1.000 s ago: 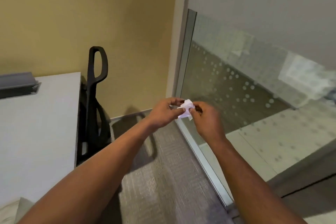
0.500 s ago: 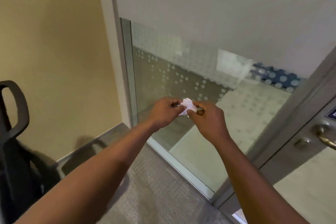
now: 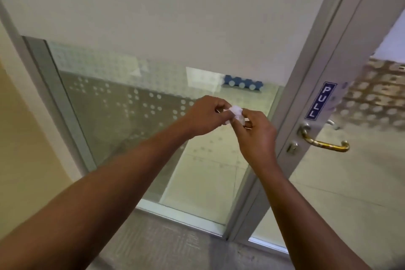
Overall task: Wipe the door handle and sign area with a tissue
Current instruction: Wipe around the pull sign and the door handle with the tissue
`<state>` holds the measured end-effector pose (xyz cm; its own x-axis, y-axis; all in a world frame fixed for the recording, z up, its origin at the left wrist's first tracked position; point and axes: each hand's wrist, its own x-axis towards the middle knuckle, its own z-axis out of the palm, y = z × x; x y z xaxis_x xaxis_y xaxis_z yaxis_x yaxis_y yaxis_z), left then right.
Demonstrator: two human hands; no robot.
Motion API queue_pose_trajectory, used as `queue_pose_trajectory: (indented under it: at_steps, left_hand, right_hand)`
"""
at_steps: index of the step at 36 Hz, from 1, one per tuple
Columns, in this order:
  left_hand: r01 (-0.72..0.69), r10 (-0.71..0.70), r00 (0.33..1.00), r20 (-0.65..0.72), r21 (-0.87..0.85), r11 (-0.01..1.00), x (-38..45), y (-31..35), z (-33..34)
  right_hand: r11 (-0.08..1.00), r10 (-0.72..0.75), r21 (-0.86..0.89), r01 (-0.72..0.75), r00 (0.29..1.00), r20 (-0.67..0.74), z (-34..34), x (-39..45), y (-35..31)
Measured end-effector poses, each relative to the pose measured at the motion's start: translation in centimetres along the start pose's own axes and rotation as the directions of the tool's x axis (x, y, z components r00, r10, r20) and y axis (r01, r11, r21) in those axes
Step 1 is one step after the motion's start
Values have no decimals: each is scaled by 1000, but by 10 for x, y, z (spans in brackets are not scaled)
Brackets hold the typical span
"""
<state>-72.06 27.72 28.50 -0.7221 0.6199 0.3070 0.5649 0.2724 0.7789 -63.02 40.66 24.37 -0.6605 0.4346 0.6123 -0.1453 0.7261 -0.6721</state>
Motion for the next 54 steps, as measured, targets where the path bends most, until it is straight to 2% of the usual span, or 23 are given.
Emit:
queue_pose_trajectory:
  at_steps: [6, 14, 20, 27, 31, 34, 36, 38, 43, 46, 50, 54]
  left_hand:
    - [-104, 99, 993, 58, 98, 990, 45, 20, 16]
    - [-300, 270, 950, 158, 211, 930, 110, 60, 37]
    - [-464, 416, 883, 220, 266, 845, 144, 95, 62]
    - [-688, 662, 708, 247, 452, 568, 171, 118, 78]
    - [-790, 747, 550, 373, 522, 321, 187, 125, 82]
    - [-844, 774, 397, 492, 527, 98, 200, 127, 83]
    - [-844, 763, 308, 568, 533, -57, 208, 126, 86]
    - [-818, 757, 260, 599, 553, -156, 217, 124, 88]
    - [-755, 774, 242, 585, 614, -229, 237, 119, 90]
    - [-738, 794, 222, 566, 630, -242, 246, 114, 96]
    - [-729, 799, 259, 543, 652, -207, 253, 106, 108]
    - [-706, 828, 253, 500, 680, -195, 258, 103, 117]
  right_hand:
    - [998, 18, -53, -24, 995, -103, -22, 31, 21]
    - [994, 93, 79, -75, 965, -244, -61, 68, 52]
    - [980, 134, 184, -73, 927, -350, -96, 92, 78]
    - [957, 238, 254, -137, 872, -428, -135, 98, 104]
    - [943, 292, 280, -179, 851, -438, -148, 97, 111]
    - [936, 322, 288, -204, 826, -463, -156, 97, 114]
    - [915, 372, 333, -230, 801, -469, -159, 95, 116]
    - [889, 422, 382, -254, 780, -462, -161, 94, 116]
    - [862, 484, 415, -291, 713, -507, -163, 97, 116]
    - [890, 454, 312, -331, 685, -570, -161, 106, 115]
    - [899, 412, 159, -407, 667, -621, -157, 123, 107]
    - [895, 344, 16, -445, 666, -662, -151, 135, 107]
